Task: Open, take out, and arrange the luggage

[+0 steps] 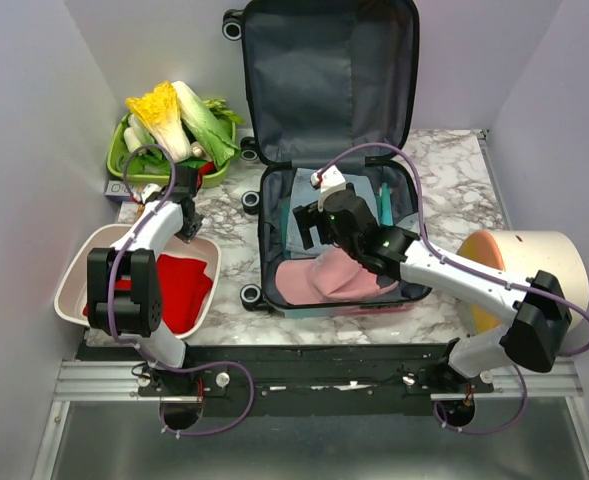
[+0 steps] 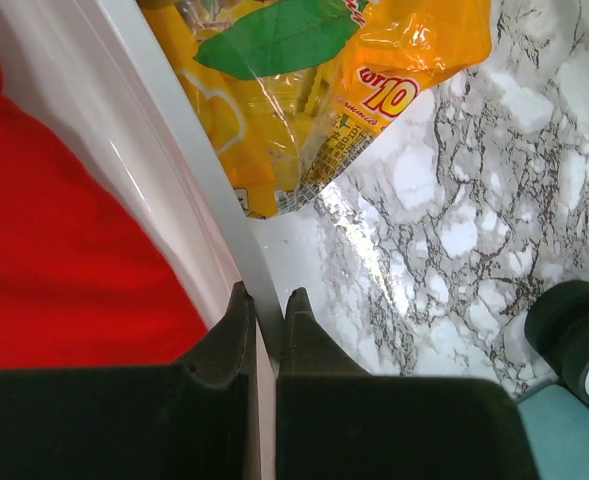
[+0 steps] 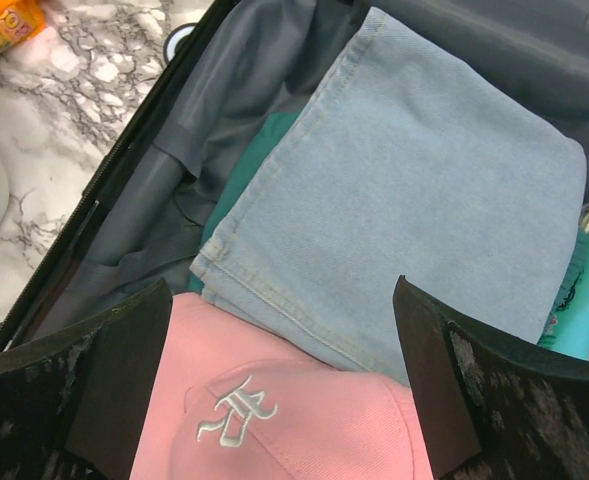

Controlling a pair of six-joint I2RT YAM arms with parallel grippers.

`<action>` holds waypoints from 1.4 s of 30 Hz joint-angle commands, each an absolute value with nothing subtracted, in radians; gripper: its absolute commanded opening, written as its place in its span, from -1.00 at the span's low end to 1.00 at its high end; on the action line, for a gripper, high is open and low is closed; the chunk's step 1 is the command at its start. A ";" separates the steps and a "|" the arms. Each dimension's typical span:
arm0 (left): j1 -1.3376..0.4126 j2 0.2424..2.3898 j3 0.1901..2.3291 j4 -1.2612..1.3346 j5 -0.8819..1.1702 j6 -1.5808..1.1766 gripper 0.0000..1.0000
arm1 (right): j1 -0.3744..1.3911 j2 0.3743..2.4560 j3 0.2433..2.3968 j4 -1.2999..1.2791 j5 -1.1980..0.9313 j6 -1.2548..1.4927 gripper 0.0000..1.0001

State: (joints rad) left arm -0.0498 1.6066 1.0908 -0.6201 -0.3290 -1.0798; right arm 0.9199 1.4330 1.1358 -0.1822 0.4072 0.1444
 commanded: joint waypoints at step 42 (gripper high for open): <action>-0.301 1.711 1.376 -0.854 -0.515 -1.691 -0.25 | 0.899 1.325 1.031 -0.181 0.495 0.203 1.00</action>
